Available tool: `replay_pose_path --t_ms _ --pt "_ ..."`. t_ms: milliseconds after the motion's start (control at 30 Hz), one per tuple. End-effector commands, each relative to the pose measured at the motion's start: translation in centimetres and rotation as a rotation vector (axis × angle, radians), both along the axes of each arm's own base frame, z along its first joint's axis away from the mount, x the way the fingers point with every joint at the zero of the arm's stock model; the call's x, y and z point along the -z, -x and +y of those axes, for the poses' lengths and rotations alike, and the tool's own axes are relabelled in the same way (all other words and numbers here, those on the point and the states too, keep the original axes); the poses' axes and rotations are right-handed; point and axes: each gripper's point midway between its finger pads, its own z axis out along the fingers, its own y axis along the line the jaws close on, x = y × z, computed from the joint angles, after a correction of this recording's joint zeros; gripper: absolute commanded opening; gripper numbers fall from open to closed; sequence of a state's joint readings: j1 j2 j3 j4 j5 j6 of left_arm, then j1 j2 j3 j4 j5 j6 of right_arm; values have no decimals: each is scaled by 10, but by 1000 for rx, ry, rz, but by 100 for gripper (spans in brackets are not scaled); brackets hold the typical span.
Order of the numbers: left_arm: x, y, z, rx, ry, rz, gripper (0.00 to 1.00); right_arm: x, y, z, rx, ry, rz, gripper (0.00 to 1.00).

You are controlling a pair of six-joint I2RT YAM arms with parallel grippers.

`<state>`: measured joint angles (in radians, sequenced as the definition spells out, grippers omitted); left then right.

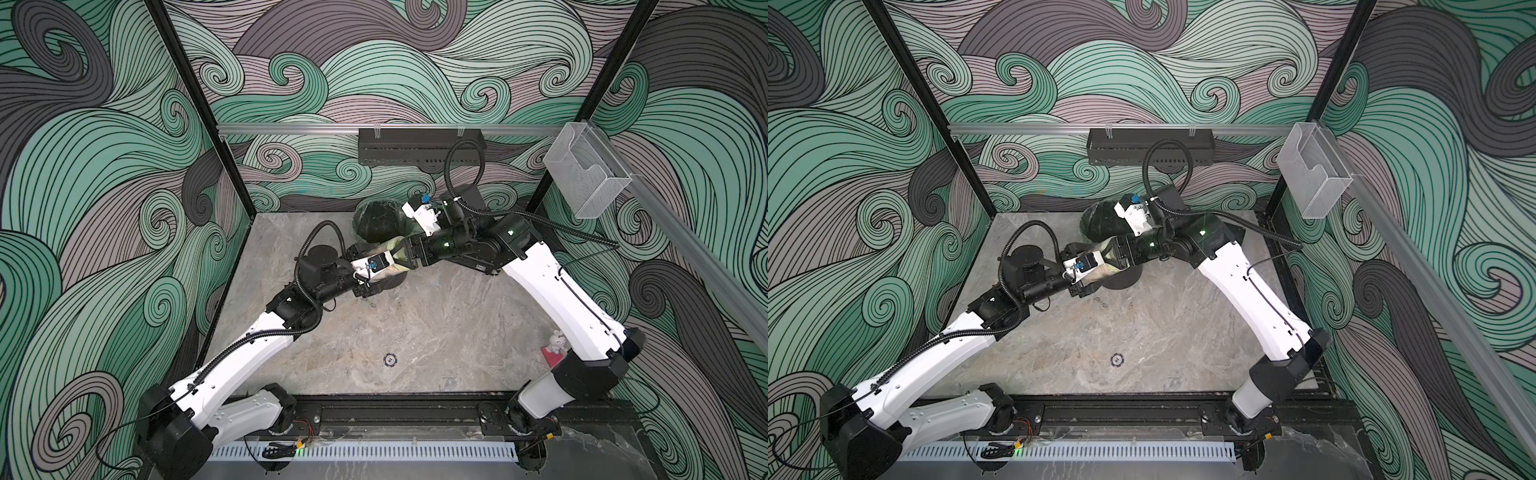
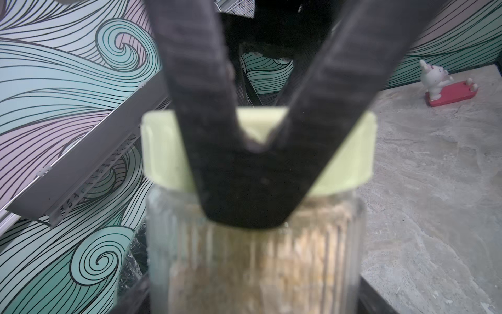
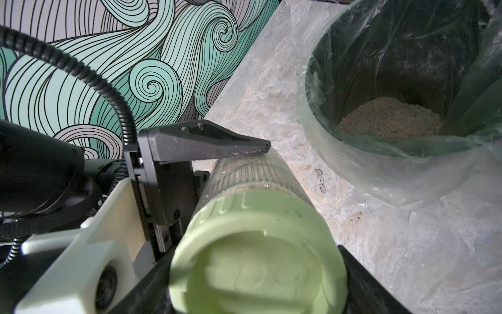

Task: Empty expired oatmeal from jars
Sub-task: Open the lid of the jar, then place the lid at the center of the board.

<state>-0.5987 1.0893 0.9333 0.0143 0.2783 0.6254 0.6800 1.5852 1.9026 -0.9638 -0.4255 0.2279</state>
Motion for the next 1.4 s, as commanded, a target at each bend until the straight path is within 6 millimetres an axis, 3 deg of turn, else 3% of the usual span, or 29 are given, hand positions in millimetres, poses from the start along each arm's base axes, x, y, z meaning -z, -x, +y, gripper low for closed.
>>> replay_pose_path --t_ms 0,333,700,867,1000,1133,1367 --pt "-96 8 2 35 226 -178 0 -25 10 4 -69 -63 -100 45" --pt "-103 3 8 29 304 -146 0 -58 15 -1 -57 -150 -191 44" --pt "-105 -1 13 18 314 -150 0 -58 19 -17 -46 -125 -224 44" --pt "-106 -3 17 1 311 -152 0 -55 9 -42 43 -84 -240 44" --pt "-108 -4 19 -11 311 -149 0 -30 3 -76 159 32 -237 44" --pt "-108 -4 23 -21 312 -149 0 11 4 -112 269 183 -200 45" --pt "-104 -1 23 -16 333 -153 0 73 13 -149 335 402 -140 45"
